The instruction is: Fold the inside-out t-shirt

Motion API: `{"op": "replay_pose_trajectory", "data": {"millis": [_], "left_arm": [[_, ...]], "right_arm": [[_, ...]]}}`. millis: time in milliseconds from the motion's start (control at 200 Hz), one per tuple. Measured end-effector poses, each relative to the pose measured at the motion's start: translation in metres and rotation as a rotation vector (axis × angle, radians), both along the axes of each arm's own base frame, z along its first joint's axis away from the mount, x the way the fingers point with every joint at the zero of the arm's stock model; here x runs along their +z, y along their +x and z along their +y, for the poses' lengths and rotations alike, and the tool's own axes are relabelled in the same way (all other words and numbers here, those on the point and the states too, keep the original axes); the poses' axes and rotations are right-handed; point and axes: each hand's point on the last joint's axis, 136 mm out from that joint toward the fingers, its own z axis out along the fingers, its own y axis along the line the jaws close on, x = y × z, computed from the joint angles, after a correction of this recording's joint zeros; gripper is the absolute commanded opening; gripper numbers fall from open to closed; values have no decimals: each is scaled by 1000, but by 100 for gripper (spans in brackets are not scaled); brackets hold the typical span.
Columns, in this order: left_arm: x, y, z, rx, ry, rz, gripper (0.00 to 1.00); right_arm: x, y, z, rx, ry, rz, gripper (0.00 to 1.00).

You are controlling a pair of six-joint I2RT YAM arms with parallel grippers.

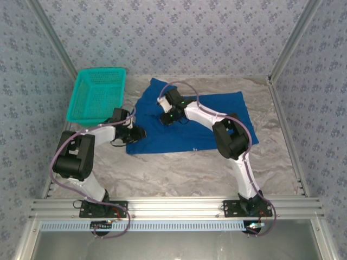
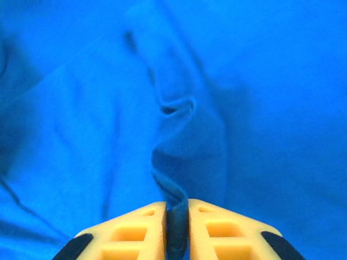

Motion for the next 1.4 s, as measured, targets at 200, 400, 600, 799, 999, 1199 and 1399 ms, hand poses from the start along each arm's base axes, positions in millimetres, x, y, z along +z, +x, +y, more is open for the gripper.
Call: {"op": "replay_pose_trajectory", "data": {"millis": [200,400,600,799,999,1199,1399], "left_arm": [[1,0,-1,-4,-7,-1,45],[10,2,-1,2,-2,-23,51],[44,11,-13,-9,-17,-114,51],[49,-8,-44,-94,-34,-103,51],[33,-17,-35,-96,0,-42,51],[7,-30,-27,-101,33,42,51],[-2,-44,-22,-118,45,53,51]], "right_arm": [[8,40,-47,-192,-19,11,45],[4,24,-119,-323,-77,81,48],[37,-46,-232,-550,-112,128,51],[13,-88,-325,-814,-132,252,50],[-35,-95,-357,-918,-164,391,45],[-49,-103,-377,-1022,-160,455,46],[-51,-143,-388,-1108,-104,536,47]]}}
